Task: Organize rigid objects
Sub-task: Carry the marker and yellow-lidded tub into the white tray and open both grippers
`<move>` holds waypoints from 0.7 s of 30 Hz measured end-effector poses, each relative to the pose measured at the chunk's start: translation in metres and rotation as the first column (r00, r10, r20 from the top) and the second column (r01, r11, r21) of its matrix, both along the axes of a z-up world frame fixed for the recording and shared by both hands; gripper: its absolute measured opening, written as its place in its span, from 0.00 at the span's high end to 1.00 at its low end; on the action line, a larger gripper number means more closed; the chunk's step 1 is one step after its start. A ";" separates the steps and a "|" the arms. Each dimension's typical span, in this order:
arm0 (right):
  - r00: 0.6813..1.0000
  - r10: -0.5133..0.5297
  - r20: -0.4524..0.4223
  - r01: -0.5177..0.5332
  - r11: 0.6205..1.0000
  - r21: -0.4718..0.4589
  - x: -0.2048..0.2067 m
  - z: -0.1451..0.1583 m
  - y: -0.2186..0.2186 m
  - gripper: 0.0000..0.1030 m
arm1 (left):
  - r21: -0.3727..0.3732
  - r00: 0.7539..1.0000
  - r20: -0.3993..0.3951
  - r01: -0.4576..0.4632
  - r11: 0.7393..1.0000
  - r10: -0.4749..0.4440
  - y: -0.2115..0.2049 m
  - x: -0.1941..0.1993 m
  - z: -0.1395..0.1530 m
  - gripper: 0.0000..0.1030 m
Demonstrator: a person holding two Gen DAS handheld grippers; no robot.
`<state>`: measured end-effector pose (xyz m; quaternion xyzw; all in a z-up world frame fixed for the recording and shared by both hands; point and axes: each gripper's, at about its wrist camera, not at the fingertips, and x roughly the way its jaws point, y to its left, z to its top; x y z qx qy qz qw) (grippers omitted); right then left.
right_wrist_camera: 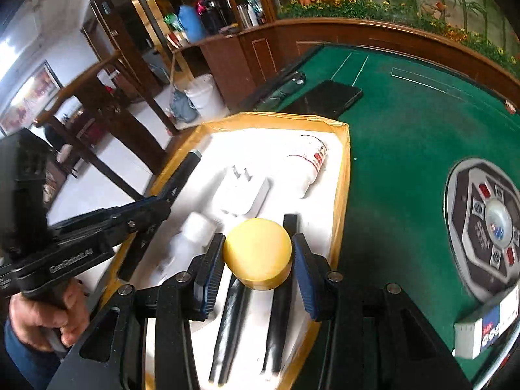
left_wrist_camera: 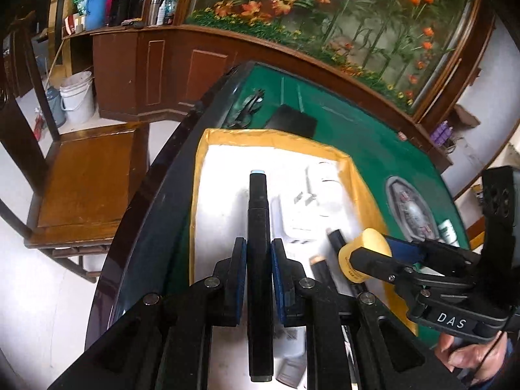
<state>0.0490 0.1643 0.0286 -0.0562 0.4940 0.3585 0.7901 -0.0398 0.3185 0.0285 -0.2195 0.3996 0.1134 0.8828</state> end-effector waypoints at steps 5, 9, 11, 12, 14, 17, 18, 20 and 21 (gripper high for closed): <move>1.000 0.012 0.012 -0.011 0.999 -0.033 0.002 -0.004 0.010 0.61 | 0.040 1.000 -0.018 0.003 0.999 -0.002 -0.004 0.002 -0.007 0.86; 0.999 0.019 0.034 -0.018 0.999 -0.032 0.000 -0.002 0.010 0.44 | 0.062 1.000 -0.015 0.006 0.998 -0.005 -0.008 -0.002 -0.007 0.69; 0.998 0.028 0.058 -0.027 1.000 -0.003 -0.004 0.004 0.005 0.31 | 0.070 1.000 0.020 -0.004 0.998 0.003 -0.011 -0.008 -0.002 0.48; 0.997 0.028 0.069 -0.029 1.000 0.002 -0.004 0.007 0.004 0.31 | 0.071 1.000 0.029 -0.006 0.997 0.004 -0.014 -0.011 0.001 0.48; 0.997 0.037 0.073 -0.040 0.998 0.050 -0.007 0.014 -0.004 0.31 | 0.087 1.000 0.029 -0.002 0.996 0.000 -0.020 -0.017 0.006 0.47; 0.995 0.035 0.098 -0.046 0.993 0.110 -0.015 0.027 -0.028 0.31 | 0.143 0.998 0.053 0.014 0.990 -0.022 -0.034 -0.020 0.012 0.44; 0.995 0.021 0.098 -0.032 0.993 0.116 -0.014 0.028 -0.038 0.31 | 0.155 0.998 0.051 0.018 0.988 -0.026 -0.037 -0.019 0.013 0.44; 0.996 -0.018 0.089 0.008 0.993 0.122 -0.006 0.028 -0.057 0.31 | 0.173 0.997 0.033 0.058 0.983 -0.065 -0.047 -0.015 0.010 0.44; 0.996 -0.044 0.082 0.035 0.994 0.103 0.000 0.026 -0.068 0.31 | 0.177 0.996 0.016 0.083 0.981 -0.087 -0.051 -0.013 0.009 0.44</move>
